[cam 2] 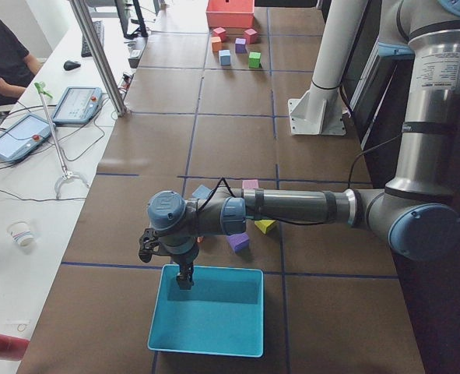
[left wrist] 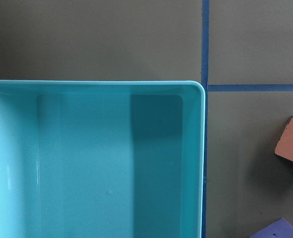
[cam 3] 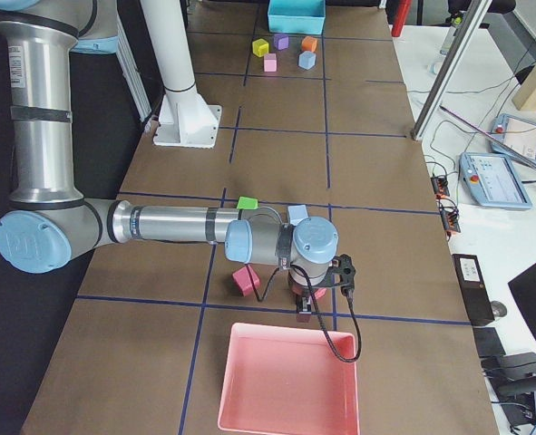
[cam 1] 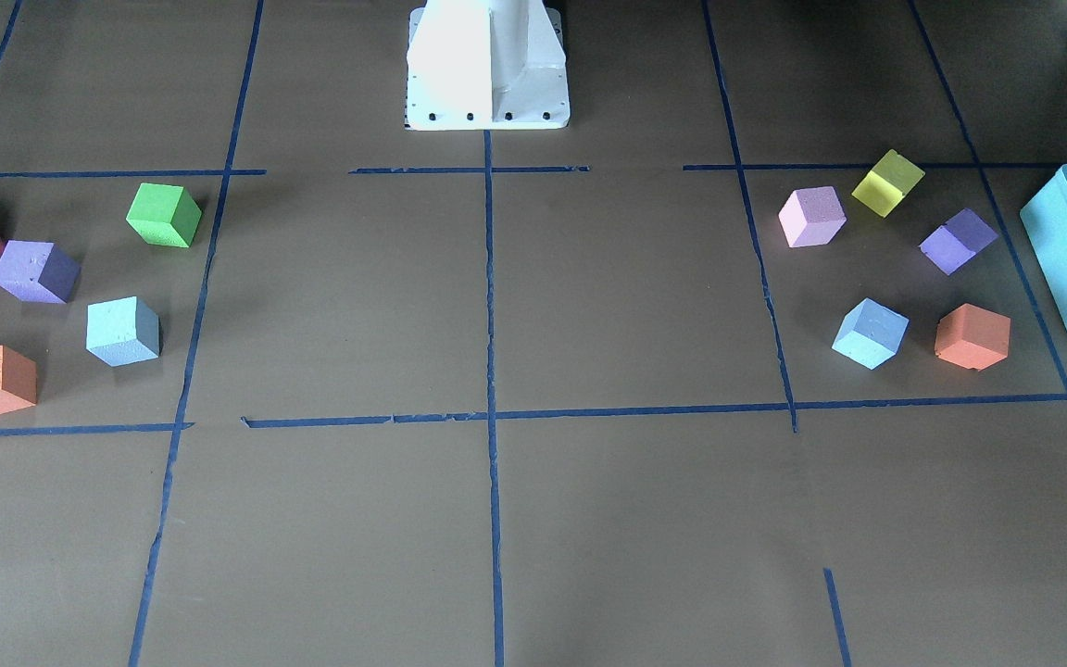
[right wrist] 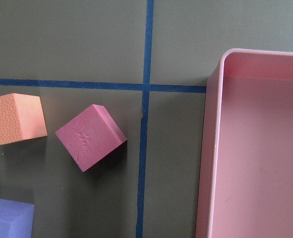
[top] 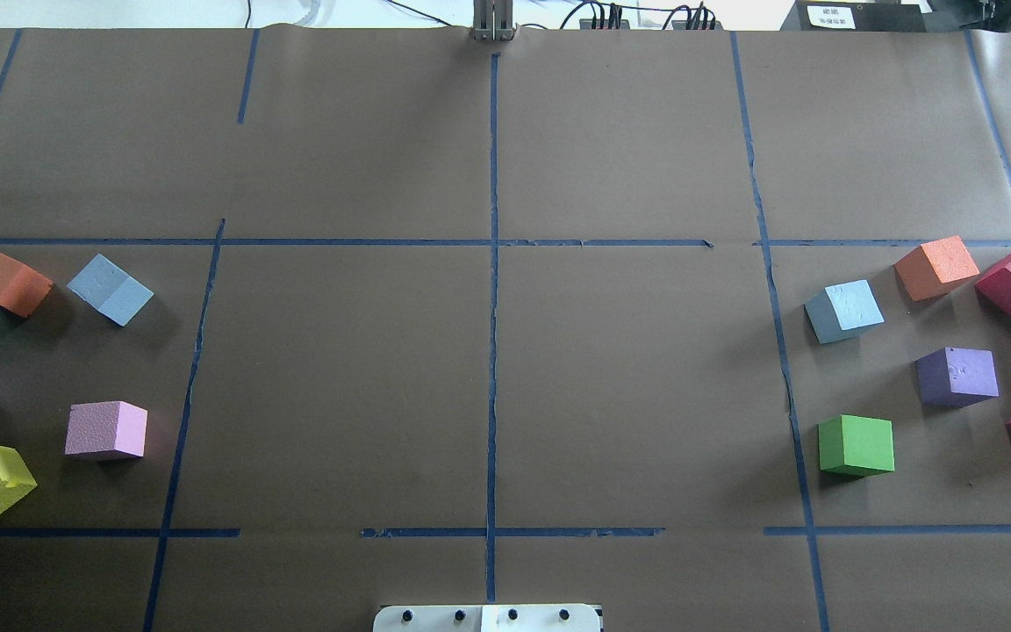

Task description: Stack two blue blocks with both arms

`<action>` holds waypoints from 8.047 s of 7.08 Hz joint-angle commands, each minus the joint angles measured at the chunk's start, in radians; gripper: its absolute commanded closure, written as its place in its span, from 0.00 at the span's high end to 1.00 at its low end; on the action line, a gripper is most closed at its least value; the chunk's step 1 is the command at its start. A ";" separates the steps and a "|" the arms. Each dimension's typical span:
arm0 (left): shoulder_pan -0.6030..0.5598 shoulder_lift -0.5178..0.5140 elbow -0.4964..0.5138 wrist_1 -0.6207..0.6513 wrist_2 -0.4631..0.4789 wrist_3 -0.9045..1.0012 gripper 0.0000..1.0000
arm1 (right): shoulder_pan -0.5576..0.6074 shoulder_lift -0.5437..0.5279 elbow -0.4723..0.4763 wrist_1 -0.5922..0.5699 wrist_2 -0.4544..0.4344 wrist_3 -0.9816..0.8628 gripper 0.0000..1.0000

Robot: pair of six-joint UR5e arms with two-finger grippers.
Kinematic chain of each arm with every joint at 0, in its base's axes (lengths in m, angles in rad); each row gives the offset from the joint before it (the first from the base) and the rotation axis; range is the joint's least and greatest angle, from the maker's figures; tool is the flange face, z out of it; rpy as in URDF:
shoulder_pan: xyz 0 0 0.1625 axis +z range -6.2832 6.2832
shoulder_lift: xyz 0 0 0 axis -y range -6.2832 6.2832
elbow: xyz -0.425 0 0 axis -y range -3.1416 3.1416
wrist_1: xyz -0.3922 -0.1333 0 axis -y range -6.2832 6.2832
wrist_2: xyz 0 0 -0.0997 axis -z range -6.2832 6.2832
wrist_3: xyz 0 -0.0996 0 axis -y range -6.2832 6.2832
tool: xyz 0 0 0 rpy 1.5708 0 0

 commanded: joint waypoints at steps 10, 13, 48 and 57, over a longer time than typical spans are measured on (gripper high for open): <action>0.002 -0.014 -0.003 0.000 0.000 0.002 1.00 | -0.001 -0.010 0.003 0.005 0.000 0.000 1.00; 0.000 0.000 -0.037 -0.002 -0.095 0.000 1.00 | -0.001 -0.005 0.009 0.007 0.001 0.002 1.00; 0.044 -0.032 -0.081 -0.061 -0.098 -0.003 1.00 | -1.116 0.930 -0.165 0.030 -0.497 1.479 0.03; 0.044 -0.031 -0.084 -0.064 -0.176 -0.006 1.00 | -1.138 0.878 -0.206 0.148 -0.514 1.488 0.99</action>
